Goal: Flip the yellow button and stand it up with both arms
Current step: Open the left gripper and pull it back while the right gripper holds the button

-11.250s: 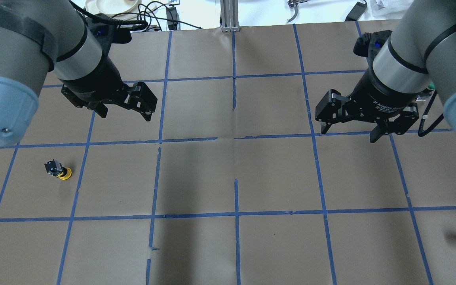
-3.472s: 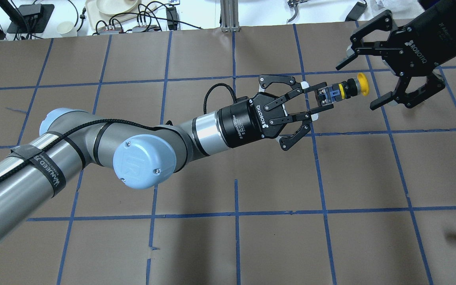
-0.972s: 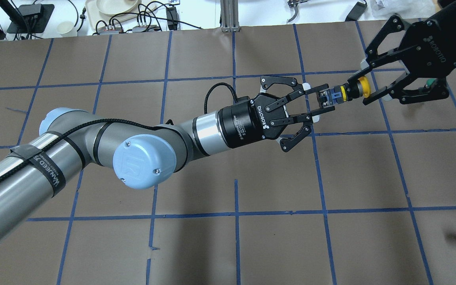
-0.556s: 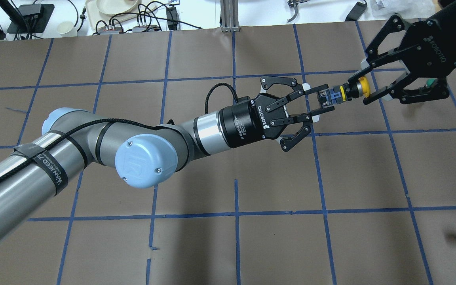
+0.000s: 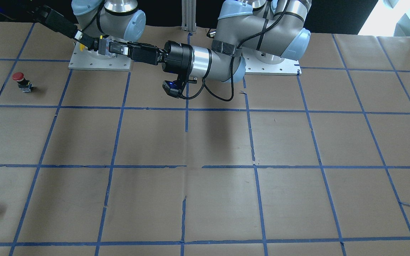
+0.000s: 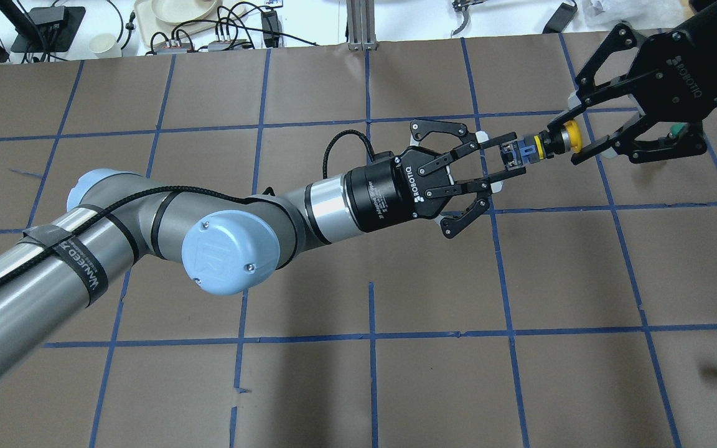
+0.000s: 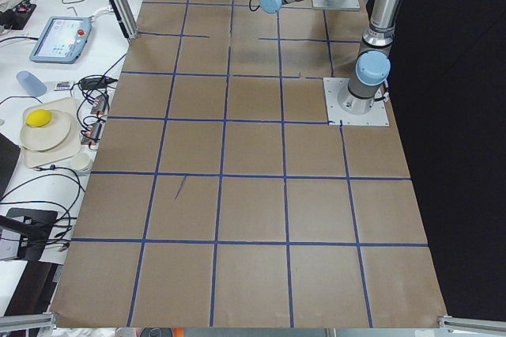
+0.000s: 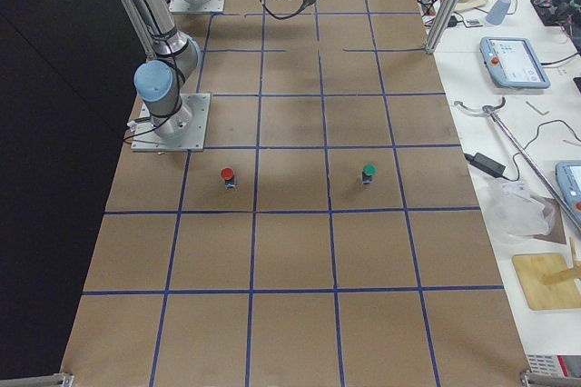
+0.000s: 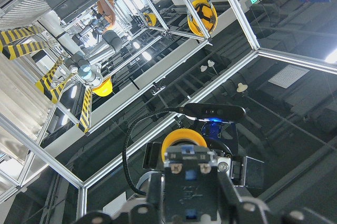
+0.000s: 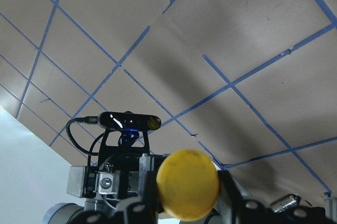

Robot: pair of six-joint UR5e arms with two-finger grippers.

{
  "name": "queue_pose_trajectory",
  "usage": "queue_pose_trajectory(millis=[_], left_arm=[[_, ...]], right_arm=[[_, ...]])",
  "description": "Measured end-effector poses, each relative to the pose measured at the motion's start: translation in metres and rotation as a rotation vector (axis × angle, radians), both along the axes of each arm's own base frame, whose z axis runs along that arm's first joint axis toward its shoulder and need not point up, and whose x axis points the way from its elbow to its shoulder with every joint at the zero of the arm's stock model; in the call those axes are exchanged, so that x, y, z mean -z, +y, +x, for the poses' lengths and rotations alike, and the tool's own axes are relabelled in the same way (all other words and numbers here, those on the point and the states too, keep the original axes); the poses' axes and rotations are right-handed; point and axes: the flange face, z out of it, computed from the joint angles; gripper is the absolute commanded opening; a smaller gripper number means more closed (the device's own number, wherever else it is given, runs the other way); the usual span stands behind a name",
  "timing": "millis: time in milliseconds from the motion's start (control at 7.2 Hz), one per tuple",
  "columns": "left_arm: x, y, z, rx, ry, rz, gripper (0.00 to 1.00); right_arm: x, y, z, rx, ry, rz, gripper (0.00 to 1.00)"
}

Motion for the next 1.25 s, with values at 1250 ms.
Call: queue_pose_trajectory(millis=[1250], left_arm=[[-0.093,-0.025,0.020,0.507,-0.565,-0.142,1.00]], right_arm=[[-0.007,-0.003,-0.062,-0.203,0.206,-0.181,0.16]])
